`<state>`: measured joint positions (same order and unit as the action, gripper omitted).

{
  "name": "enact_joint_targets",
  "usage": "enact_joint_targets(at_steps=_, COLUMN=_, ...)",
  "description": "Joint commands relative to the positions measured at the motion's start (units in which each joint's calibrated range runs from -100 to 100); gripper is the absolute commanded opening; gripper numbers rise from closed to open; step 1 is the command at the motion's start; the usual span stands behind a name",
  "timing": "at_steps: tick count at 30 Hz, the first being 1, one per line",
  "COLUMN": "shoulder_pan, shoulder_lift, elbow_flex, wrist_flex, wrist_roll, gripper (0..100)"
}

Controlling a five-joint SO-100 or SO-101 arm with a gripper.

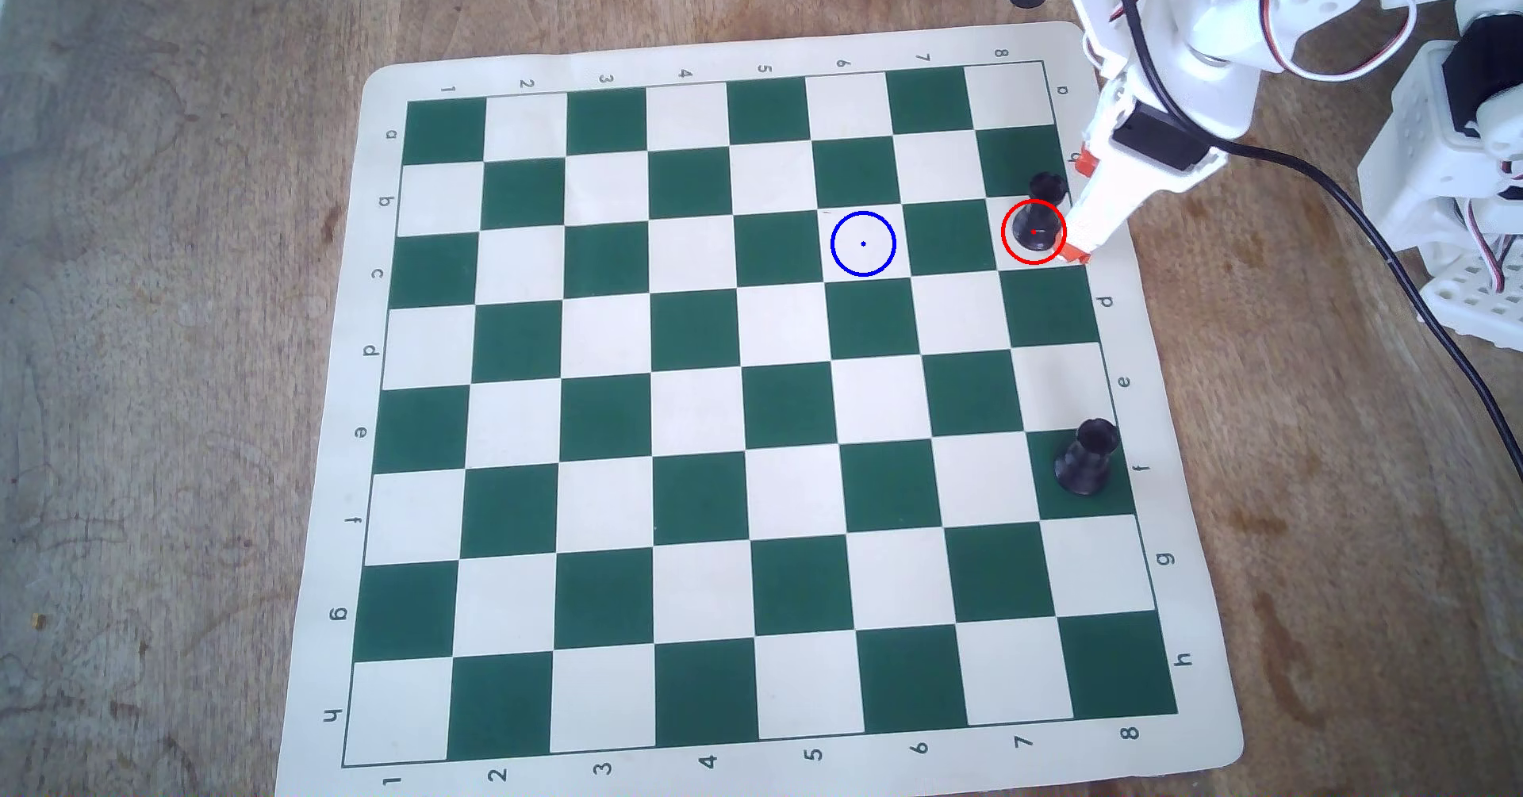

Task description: Move the chess piece from red to blue

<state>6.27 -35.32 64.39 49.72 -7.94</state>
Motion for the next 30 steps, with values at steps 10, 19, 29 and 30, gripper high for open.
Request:
enact_joint_targets(at_steps=10, shoulder_pan=0.42, shoulder_lift=1.87, elbow_flex=0.70, wrist_flex=-9.02, wrist_roll=-0.73, gripper=18)
enact_joint_targets(at_steps=19, shoulder_pan=0.42, shoulder_lift=0.94, elbow_flex=0.79, wrist_flex=-9.51, wrist_roll=-0.88, gripper=15)
enact_joint_targets(at_steps=29, shoulder_pan=0.97, shoulder_lift=0.68, elbow_flex=1.34, wrist_flex=-9.84, wrist_roll=-0.78, gripper=10)
enact_joint_targets(at_steps=30, shoulder_pan=1.20, shoulder_lift=0.60, elbow_flex=1.34, wrist_flex=-9.84, wrist_roll=-0.68, gripper=9)
